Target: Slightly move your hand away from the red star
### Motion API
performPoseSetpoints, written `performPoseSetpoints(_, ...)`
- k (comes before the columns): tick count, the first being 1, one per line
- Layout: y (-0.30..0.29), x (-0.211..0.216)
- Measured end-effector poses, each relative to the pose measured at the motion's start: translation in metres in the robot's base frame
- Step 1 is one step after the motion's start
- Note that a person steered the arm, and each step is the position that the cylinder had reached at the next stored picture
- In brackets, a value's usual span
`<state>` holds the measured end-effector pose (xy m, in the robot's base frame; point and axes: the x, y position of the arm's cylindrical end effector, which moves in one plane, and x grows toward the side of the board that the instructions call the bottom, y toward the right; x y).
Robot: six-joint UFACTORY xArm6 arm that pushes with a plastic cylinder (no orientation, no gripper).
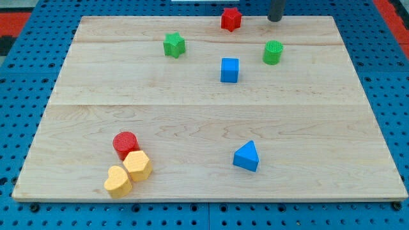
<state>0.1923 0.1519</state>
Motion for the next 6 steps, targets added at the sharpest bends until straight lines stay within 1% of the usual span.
performPoseSetpoints(1,-0.035,0.0)
performPoseSetpoints(2,-0.093,0.001)
performPoseSetpoints(3,-0.099,0.025)
performPoseSetpoints(4,-0.106,0.038)
performPoseSetpoints(5,-0.055,0.006)
performPoseSetpoints(6,-0.071,0.001)
